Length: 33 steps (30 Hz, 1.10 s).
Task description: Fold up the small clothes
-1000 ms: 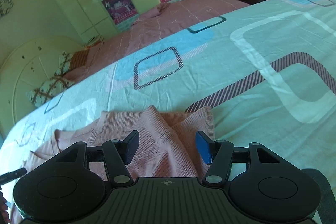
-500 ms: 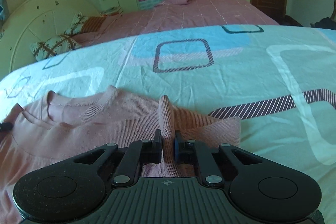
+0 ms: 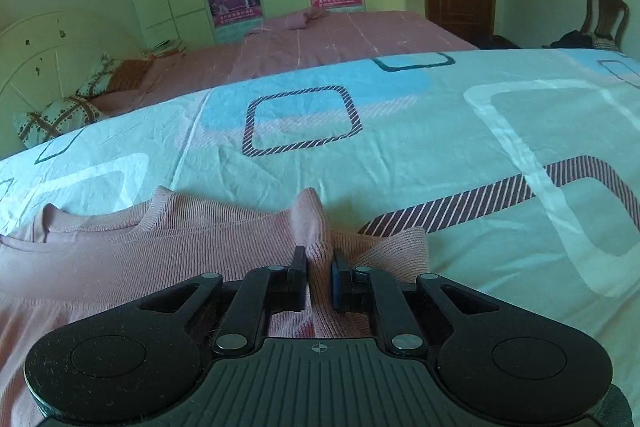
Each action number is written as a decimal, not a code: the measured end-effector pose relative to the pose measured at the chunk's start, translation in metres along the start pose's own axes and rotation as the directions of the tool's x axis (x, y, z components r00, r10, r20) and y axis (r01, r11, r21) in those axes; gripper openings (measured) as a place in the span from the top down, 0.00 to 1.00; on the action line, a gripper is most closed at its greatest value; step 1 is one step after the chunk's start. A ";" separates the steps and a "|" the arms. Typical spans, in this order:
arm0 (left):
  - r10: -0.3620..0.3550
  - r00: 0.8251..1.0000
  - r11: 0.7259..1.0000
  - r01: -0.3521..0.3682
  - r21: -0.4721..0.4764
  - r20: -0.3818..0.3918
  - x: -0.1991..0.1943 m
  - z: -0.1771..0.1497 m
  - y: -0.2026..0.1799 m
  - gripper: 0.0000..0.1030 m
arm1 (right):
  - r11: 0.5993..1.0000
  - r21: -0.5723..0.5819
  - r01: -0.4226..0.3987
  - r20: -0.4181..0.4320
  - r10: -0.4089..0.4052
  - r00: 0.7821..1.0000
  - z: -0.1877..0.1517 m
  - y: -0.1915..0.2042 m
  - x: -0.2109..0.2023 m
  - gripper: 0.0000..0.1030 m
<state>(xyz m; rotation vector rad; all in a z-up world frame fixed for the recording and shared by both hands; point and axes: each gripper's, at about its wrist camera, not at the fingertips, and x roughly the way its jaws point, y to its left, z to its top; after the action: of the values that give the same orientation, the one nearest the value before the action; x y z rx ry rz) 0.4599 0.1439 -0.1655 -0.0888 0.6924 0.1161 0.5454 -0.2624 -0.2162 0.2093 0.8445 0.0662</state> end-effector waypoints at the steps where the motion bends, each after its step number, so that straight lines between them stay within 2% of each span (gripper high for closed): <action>1: 0.002 1.000 1.000 -0.002 0.001 -0.004 -0.001 0.002 0.001 0.78 | 1.000 0.018 -0.009 0.001 0.009 1.000 0.001 -0.002 -0.004 0.90; 2: 0.006 1.000 1.000 -0.006 0.006 -0.002 -0.004 0.003 0.002 0.71 | 1.000 0.028 -0.011 0.003 0.011 1.000 0.001 -0.005 -0.008 0.89; 3: 0.011 1.000 1.000 -0.011 0.008 0.002 -0.008 0.004 0.003 0.70 | 0.999 0.037 -0.012 0.011 0.011 1.000 0.001 -0.006 -0.013 0.88; 4: 0.013 1.000 1.000 -0.013 0.002 0.009 -0.014 0.004 0.005 0.63 | 0.999 0.041 -0.014 0.026 0.013 1.000 0.002 -0.007 -0.020 0.87; 6: 0.009 1.000 1.000 -0.008 -0.009 0.024 -0.027 0.004 0.008 0.41 | 0.999 0.035 -0.032 0.045 0.030 0.999 0.002 -0.004 -0.034 0.86; 9: -0.008 0.999 1.000 0.007 0.014 0.031 -0.045 0.002 0.006 0.41 | 0.997 0.012 -0.072 0.050 0.072 0.996 -0.003 0.007 -0.053 0.85; 14: -0.095 0.995 0.995 0.095 0.027 -0.007 -0.068 -0.010 -0.020 0.40 | 0.991 -0.014 -0.135 0.015 0.135 0.991 -0.020 0.039 -0.068 0.83; 15: -0.113 0.993 0.993 0.114 0.040 -0.015 -0.070 -0.014 -0.027 0.40 | 0.989 -0.024 -0.144 0.005 0.144 0.990 -0.025 0.046 -0.069 0.79; 16: -0.126 0.992 0.991 0.127 0.050 -0.024 -0.071 -0.019 -0.033 0.39 | 0.988 -0.034 -0.152 -0.007 0.152 0.988 -0.030 0.054 -0.069 0.69; 18: -0.126 0.991 0.990 0.128 0.063 -0.046 -0.068 -0.030 -0.041 0.40 | 0.986 -0.052 -0.158 -0.015 0.157 0.987 -0.041 0.065 -0.070 0.57; 20: -0.089 0.993 0.994 0.093 0.058 -0.080 -0.063 -0.043 -0.039 0.41 | 0.987 -0.077 -0.141 -0.028 0.139 0.990 -0.053 0.071 -0.070 0.57; 22: -0.065 0.995 0.996 0.069 0.057 -0.072 -0.065 -0.053 -0.030 0.41 | 0.989 -0.103 -0.102 -0.036 0.099 0.994 -0.065 0.071 -0.069 0.57; 26: -0.050 0.996 0.998 0.053 0.035 -0.075 -0.072 -0.055 -0.013 0.41 | 0.992 -0.124 0.019 -0.036 -0.023 0.999 -0.079 0.051 -0.068 0.57; 30: -0.034 0.995 0.999 0.035 0.013 -0.090 -0.084 -0.053 -0.013 0.44 | 0.996 -0.085 0.026 -0.043 -0.030 0.999 -0.080 0.040 -0.081 0.57; 33: -0.052 0.996 0.999 0.053 0.012 -0.073 -0.102 -0.055 -0.020 0.44 | 0.998 -0.066 -0.008 0.009 0.008 1.000 -0.084 0.047 -0.105 0.57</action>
<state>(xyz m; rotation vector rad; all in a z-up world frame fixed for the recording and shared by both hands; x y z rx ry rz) 0.3507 0.1094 -0.1413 -0.0984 0.7629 0.0581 0.4141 -0.2183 -0.1835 0.1506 0.8311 0.1007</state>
